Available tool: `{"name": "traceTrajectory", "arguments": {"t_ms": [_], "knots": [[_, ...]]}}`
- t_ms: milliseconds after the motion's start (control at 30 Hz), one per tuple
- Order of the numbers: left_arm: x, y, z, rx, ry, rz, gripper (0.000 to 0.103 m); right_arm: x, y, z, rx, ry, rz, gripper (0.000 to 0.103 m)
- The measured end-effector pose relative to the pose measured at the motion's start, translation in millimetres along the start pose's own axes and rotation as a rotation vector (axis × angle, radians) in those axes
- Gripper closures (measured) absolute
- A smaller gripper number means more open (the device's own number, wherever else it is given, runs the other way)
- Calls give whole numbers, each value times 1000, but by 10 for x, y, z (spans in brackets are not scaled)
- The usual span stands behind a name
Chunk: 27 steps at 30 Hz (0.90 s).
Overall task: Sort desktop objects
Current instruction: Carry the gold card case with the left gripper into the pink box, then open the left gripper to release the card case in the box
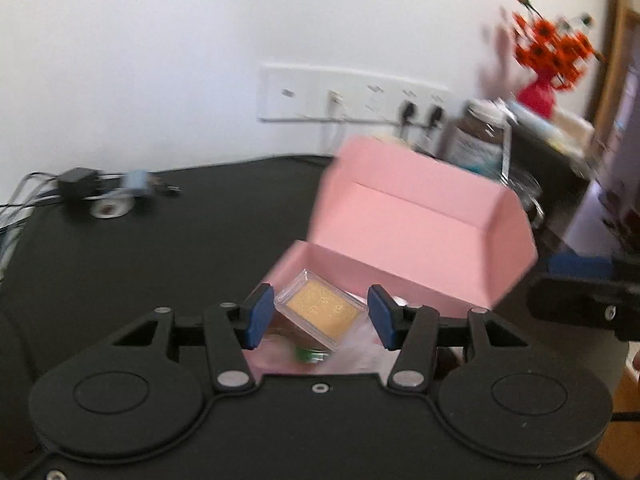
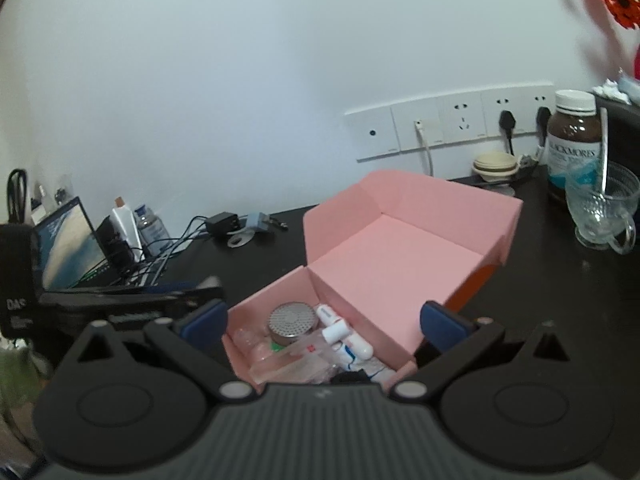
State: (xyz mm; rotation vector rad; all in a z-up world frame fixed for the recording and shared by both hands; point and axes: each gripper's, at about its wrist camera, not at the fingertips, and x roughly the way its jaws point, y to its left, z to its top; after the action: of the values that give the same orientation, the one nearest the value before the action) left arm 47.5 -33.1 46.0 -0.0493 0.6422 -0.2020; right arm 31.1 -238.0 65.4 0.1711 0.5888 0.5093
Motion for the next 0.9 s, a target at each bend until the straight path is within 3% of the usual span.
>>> {"name": "traceTrajectory", "arguments": {"t_ms": [300, 500, 633, 767, 833, 900], "knots": [[374, -271, -143, 74, 106, -41, 50, -116, -175, -35, 33, -14, -45, 1], [408, -301, -168, 97, 115, -39, 50, -116, -291, -59, 75, -3, -60, 1], [366, -224, -146, 75, 111, -35, 41, -77, -322, -56, 93, 8, -53, 1], [258, -110, -79, 60, 68, 1, 39, -30, -311, -41, 94, 14, -39, 1], [192, -46, -48, 60, 22, 32, 24, -4, -300, -36, 93, 20, -31, 1], [168, 20, -28, 70, 4, 72, 22, 26, -291, -37, 97, 29, -20, 1]]}}
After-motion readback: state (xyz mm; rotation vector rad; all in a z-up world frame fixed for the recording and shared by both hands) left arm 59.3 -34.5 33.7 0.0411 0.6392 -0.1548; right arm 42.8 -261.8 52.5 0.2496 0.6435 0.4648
